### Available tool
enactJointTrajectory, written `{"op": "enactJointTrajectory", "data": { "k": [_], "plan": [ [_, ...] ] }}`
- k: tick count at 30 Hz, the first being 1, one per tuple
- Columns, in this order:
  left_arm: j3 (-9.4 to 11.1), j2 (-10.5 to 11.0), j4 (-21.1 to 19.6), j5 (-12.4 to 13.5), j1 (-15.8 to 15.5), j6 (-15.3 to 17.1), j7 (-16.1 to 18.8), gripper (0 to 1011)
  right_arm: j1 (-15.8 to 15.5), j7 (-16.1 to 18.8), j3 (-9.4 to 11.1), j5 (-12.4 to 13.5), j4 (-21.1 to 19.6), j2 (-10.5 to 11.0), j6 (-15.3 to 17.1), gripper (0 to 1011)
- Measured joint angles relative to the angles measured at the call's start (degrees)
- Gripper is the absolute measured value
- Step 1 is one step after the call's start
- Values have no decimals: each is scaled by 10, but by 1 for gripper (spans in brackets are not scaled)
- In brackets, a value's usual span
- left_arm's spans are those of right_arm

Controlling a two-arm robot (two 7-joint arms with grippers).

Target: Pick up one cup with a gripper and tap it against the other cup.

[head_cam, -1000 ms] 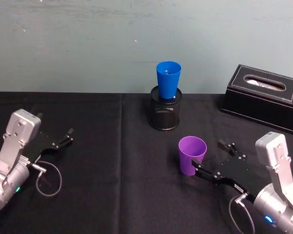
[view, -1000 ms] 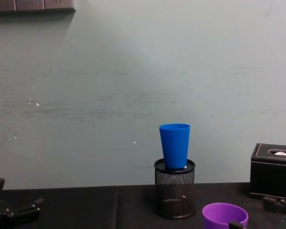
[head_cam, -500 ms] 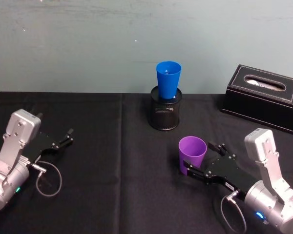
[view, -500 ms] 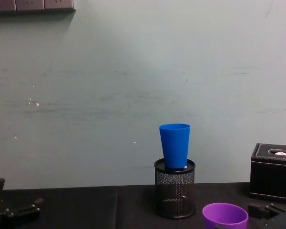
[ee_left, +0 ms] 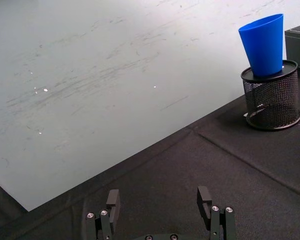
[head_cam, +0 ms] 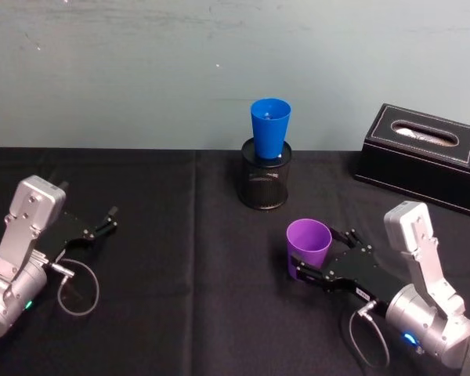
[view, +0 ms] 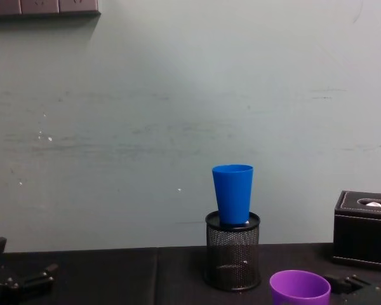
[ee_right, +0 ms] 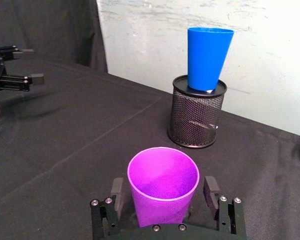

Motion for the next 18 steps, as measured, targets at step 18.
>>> {"op": "enactJointTrajectory", "data": {
  "k": [18],
  "plan": [
    [0, 0, 0, 0, 0, 0, 0, 1011, 31, 22, 5, -6, 46, -25, 6, 1003]
  ]
}}
